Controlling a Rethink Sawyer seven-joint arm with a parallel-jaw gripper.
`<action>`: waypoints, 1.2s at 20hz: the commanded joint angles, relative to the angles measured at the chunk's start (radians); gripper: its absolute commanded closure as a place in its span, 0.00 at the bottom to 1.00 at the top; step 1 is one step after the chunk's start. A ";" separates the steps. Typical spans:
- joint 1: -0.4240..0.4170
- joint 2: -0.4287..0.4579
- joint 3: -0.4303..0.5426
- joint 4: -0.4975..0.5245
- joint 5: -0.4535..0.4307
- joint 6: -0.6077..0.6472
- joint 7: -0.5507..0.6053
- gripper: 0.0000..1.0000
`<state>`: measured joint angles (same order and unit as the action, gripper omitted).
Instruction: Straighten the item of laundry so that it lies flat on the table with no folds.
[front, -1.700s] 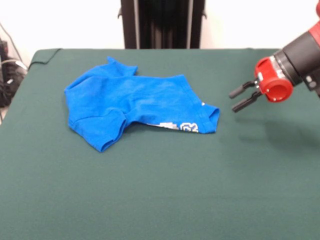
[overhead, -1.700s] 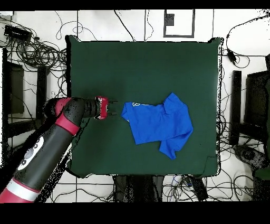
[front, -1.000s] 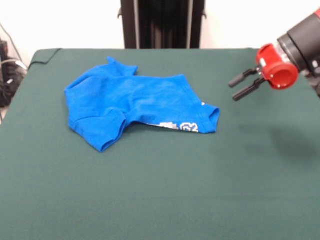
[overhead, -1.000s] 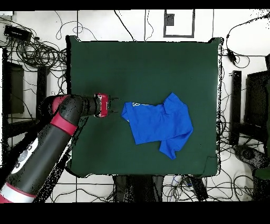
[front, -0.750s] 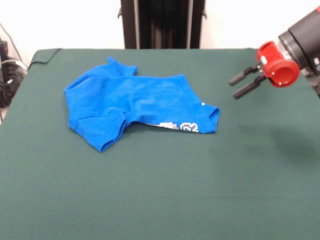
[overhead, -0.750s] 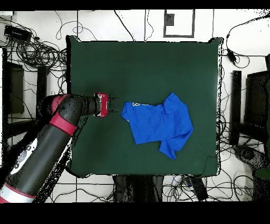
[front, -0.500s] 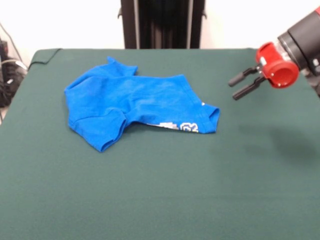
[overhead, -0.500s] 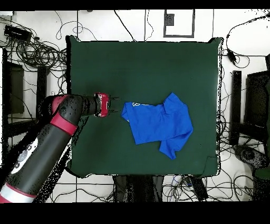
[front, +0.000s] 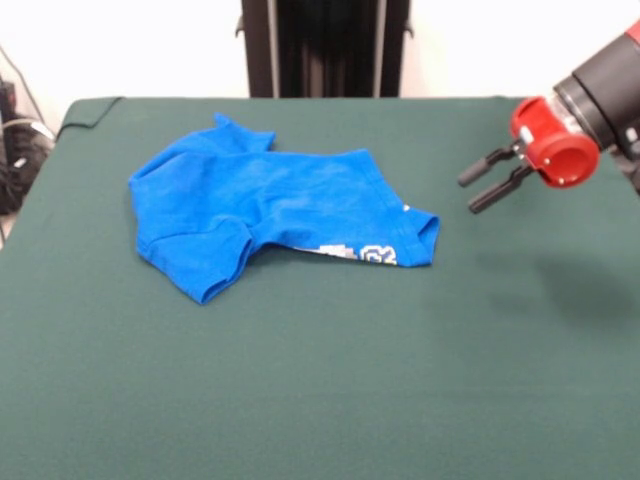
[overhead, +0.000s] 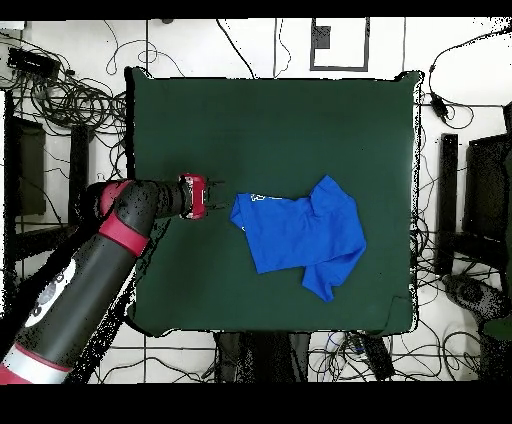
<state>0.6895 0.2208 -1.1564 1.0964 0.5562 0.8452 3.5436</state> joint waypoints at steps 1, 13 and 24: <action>-0.026 0.037 0.155 -0.006 -0.011 -0.047 0.071 0.00; -0.044 0.030 0.173 0.030 -0.027 -0.111 0.046 0.00; -0.058 0.012 0.222 0.047 -0.038 -0.109 0.047 0.00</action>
<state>0.6326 0.2162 -1.1106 1.1165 0.5279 0.7690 3.5436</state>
